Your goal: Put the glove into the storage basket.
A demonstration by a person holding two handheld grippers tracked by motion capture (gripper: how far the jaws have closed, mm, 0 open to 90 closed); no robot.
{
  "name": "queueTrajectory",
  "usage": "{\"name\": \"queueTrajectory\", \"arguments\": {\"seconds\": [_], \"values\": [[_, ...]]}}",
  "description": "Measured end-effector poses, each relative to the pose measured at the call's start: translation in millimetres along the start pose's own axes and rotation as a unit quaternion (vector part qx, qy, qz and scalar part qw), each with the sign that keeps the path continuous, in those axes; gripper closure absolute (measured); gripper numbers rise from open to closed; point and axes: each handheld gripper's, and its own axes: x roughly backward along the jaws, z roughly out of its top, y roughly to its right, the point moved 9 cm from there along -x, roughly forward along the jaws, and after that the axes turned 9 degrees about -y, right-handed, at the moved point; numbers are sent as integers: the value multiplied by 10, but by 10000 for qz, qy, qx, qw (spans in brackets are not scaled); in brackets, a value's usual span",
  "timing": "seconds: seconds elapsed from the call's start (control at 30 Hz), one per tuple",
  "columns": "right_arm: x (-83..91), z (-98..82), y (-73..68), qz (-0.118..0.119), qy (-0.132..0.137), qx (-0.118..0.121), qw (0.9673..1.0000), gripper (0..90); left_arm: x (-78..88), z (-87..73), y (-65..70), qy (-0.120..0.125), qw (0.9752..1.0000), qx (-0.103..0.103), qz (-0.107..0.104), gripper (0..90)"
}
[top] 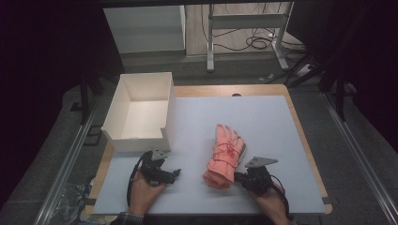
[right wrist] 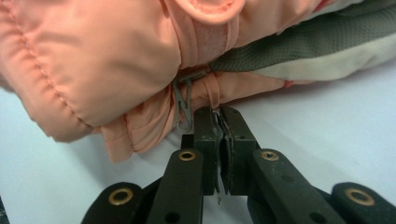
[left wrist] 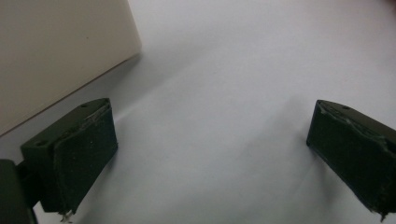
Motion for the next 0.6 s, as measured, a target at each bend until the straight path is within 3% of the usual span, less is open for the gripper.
{"name": "queueTrajectory", "arguments": {"seconds": [0.6], "values": [[-226, 212, -211, 128, 7, 252, 9996, 842, 1, -1, 0, -10, 10000, -4, -6, 15]]}}
